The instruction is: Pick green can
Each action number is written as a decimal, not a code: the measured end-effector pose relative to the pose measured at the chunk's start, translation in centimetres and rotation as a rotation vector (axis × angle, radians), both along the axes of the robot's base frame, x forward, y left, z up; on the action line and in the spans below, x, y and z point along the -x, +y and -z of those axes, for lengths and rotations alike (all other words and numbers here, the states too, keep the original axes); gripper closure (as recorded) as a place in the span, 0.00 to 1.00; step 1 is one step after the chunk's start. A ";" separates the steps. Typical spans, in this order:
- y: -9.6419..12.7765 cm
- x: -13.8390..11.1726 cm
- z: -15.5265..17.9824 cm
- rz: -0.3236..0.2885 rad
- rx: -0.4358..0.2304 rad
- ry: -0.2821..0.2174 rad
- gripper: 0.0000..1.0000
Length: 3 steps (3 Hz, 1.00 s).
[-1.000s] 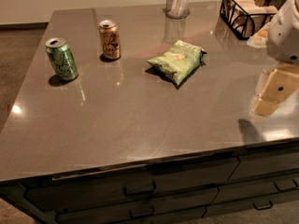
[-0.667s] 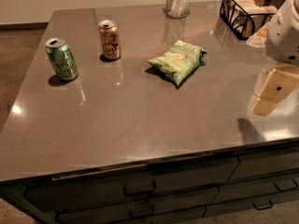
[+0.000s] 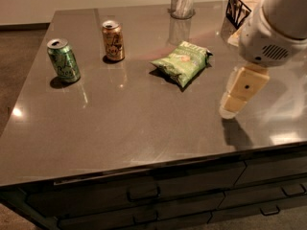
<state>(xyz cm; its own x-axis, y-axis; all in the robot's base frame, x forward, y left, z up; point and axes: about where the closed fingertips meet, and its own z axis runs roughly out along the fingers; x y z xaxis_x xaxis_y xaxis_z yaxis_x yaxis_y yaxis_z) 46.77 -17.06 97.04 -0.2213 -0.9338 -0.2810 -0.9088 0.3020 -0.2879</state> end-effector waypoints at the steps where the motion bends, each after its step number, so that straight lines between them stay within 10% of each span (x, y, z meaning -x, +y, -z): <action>1: 3.7 -2.0 1.4 0.006 -0.074 0.006 0.00; 3: 12.8 -5.8 3.3 0.014 -0.297 0.025 0.00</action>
Offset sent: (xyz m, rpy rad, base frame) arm 0.0624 0.1363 -0.0429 0.3530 0.0649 -0.0277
